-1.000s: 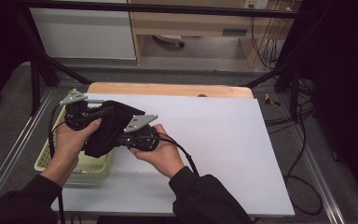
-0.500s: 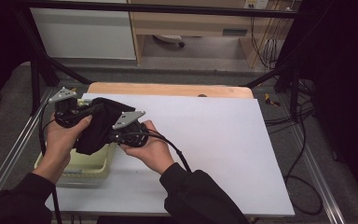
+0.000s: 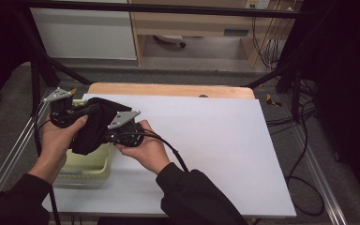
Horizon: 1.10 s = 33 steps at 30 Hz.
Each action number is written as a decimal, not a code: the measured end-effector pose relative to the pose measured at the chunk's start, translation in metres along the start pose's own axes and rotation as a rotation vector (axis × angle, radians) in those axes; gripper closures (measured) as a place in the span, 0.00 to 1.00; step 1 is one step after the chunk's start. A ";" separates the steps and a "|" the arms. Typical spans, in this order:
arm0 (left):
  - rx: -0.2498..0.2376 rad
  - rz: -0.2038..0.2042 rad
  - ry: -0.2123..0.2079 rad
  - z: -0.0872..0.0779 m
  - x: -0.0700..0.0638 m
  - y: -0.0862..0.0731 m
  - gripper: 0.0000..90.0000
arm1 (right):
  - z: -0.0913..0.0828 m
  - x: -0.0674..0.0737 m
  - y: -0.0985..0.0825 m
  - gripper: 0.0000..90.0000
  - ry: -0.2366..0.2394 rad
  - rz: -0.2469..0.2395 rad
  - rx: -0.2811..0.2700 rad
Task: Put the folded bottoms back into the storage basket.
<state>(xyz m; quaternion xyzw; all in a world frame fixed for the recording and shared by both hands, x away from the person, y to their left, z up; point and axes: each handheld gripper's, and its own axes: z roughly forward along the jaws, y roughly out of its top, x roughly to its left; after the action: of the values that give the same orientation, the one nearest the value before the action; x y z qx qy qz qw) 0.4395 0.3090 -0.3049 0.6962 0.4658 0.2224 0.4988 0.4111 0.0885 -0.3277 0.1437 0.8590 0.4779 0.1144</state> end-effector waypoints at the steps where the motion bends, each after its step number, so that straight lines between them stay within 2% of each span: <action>1: 0.000 -0.001 0.000 0.000 0.000 0.000 0.86 | 0.001 0.000 0.001 0.93 0.002 0.000 0.002; 20: 0.001 -0.005 0.030 -0.005 0.008 0.001 0.87 | 0.012 0.005 0.009 0.93 0.014 -0.017 0.004; 33: 0.002 -0.020 0.053 -0.008 0.018 -0.004 0.87 | 0.025 0.008 0.008 0.93 0.021 -0.009 0.007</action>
<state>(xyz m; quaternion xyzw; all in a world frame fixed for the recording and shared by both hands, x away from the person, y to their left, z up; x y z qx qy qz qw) 0.4402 0.3290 -0.3082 0.6859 0.4861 0.2353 0.4877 0.4126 0.1150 -0.3341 0.1351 0.8626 0.4756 0.1069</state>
